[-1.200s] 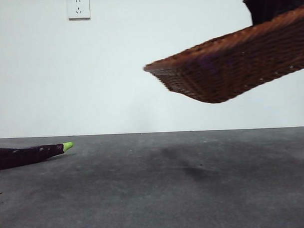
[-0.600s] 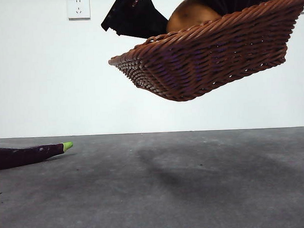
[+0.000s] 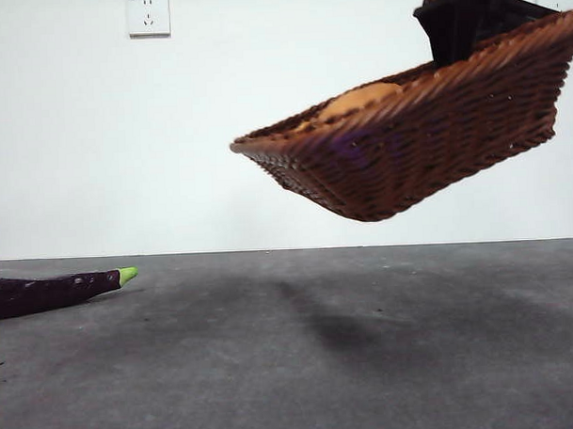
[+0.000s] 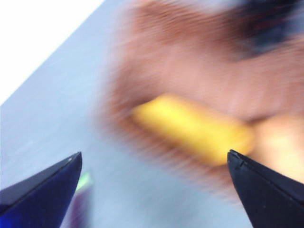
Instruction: Help me put the vegetables on the table into the basket
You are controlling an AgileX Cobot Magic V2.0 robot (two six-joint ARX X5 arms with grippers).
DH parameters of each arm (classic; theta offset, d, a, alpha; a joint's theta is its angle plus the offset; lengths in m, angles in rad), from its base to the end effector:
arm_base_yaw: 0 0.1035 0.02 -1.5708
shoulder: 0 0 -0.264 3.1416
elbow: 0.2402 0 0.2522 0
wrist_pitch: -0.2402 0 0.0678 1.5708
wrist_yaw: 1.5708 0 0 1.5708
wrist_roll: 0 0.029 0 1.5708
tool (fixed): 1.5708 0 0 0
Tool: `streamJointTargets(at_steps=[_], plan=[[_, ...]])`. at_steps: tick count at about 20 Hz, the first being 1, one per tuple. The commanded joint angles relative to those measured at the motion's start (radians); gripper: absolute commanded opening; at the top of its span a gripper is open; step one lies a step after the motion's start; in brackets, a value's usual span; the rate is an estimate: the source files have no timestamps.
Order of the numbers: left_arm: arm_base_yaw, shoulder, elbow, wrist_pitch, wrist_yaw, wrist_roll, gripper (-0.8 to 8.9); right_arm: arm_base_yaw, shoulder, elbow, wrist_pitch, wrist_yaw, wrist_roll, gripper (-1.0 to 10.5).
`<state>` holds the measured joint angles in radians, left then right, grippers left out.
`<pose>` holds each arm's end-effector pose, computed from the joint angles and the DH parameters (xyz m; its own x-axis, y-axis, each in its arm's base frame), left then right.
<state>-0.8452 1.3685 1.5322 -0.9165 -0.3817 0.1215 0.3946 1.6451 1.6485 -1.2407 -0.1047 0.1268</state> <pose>0.1859 -0.1933 0.3965 0.7281 -0.2595 -0.6345 0.5651 0.7512 0.3412 0.2905 0.1243 0.3363 0.2604 0.2216 -0.9397 -0.3003 0.9436 0.1394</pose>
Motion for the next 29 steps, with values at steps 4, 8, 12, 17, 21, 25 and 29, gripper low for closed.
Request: streamJointTargets(at_steps=[4, 8, 12, 17, 21, 25, 29], plan=[[0.436, 0.108, -0.014, -0.118, 0.296, 0.032, 6.27, -0.052, 0.014, 0.000, 0.003, -0.011, -0.044, -0.1], [0.623, 0.302, -0.014, -0.112, 0.301, 0.056, 6.26, -0.056, 0.015, 0.000, -0.007, -0.011, -0.053, -0.1], [0.692, 0.475, -0.014, -0.079, 0.296, 0.094, 6.26, -0.055, 0.014, 0.000, -0.008, -0.011, -0.053, -0.1], [0.723, 0.563, -0.014, 0.002, 0.232, 0.122, 6.25, -0.055, 0.015, 0.000, -0.020, -0.011, -0.057, -0.1], [0.746, 0.606, -0.014, 0.006, 0.306, 0.118, 6.25, -0.055, 0.015, 0.000, -0.016, -0.011, -0.056, -0.1], [0.758, 0.645, -0.015, 0.027, 0.319, 0.117, 5.67, -0.055, 0.015, 0.000, -0.016, -0.011, -0.056, -0.1], [0.775, 0.679, -0.015, 0.032, 0.319, 0.087, 2.71, -0.055, 0.015, 0.000, -0.014, -0.011, -0.056, -0.1]])
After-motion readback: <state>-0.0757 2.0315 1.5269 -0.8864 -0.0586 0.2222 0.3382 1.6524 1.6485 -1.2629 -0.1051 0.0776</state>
